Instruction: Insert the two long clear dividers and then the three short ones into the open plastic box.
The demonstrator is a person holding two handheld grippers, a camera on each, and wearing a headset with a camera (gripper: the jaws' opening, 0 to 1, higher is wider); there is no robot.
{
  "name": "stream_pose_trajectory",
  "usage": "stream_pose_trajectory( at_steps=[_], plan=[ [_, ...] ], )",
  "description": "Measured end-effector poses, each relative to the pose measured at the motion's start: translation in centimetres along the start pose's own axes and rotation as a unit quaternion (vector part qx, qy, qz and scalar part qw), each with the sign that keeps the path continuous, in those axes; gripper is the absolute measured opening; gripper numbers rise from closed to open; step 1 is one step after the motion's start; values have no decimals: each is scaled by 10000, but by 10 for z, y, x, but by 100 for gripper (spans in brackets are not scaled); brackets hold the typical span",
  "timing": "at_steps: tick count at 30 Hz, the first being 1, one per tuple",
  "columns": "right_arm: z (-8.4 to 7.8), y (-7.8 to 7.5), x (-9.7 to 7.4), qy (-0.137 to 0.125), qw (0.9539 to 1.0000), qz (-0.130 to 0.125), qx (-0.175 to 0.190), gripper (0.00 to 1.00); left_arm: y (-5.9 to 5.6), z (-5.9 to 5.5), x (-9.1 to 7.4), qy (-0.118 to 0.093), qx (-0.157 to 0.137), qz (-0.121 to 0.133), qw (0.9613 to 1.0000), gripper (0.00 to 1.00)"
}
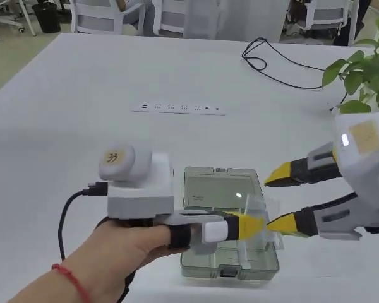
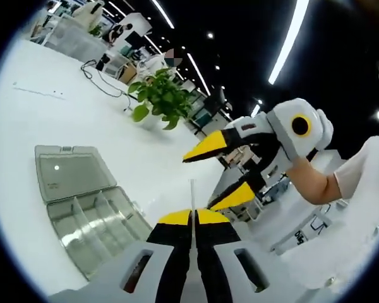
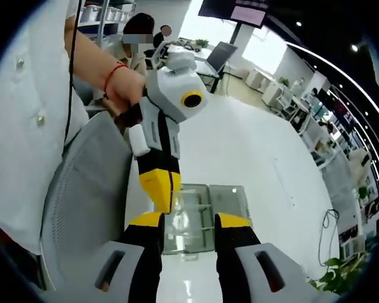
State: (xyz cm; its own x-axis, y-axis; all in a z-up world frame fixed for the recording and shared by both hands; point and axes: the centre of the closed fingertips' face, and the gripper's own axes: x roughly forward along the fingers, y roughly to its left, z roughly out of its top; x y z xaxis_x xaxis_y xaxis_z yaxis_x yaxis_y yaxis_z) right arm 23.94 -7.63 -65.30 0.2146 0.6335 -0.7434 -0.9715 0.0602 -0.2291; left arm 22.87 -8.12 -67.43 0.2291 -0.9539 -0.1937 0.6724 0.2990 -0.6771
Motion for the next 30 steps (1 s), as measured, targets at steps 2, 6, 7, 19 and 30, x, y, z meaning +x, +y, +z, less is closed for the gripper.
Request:
stream_pose_trajectory(
  at_steps=[2, 6, 7, 19, 30],
  plan=[
    [-1, 0, -2, -112, 9995, 246, 187, 30, -4, -3, -1, 64, 239, -87, 9997, 0],
    [5, 9, -7, -375, 9947, 766, 579, 26, -13, -6, -4, 146, 787, -305, 9963, 0],
    [7, 13, -8, -431, 9923, 947, 668, 25, -15, -7, -5, 143, 934, -356, 9949, 0],
    [11, 39, -8, -481, 9752, 1938, 952, 12, -27, -21, -12, 447, 1637, -703, 9830, 0],
    [10, 52, -3, -373, 9684, 2283, 935, 5, -32, -23, -14, 443, 1827, -807, 9789, 0]
  ],
)
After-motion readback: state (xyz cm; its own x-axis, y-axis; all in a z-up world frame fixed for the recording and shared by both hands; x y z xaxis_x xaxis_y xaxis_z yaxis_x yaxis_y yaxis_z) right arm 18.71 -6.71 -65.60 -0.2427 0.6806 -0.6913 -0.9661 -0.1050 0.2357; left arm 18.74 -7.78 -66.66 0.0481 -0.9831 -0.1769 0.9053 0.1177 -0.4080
